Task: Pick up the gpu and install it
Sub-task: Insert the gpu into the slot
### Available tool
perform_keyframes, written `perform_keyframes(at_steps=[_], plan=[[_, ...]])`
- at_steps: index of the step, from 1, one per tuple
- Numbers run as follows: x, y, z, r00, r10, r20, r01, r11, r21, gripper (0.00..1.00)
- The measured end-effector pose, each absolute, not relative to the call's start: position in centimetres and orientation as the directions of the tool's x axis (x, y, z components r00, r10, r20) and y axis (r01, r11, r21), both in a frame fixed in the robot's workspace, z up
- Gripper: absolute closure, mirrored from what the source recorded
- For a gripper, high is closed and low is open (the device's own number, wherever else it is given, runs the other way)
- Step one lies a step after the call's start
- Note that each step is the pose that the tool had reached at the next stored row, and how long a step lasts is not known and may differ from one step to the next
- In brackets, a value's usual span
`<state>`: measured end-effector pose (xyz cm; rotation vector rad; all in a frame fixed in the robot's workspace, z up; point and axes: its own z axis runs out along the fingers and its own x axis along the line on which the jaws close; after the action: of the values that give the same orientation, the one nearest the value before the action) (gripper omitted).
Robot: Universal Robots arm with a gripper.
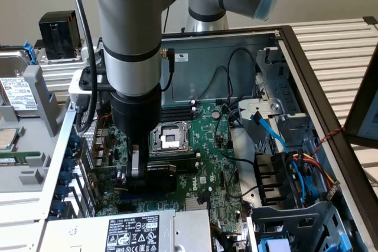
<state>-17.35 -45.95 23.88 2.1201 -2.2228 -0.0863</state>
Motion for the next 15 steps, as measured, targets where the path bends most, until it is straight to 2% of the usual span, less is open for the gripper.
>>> perform_keyframes(at_steps=[15], plan=[[-17.54,-45.76,23.88,-0.045,-0.999,0.015,-0.996,0.046,0.072,0.73]])
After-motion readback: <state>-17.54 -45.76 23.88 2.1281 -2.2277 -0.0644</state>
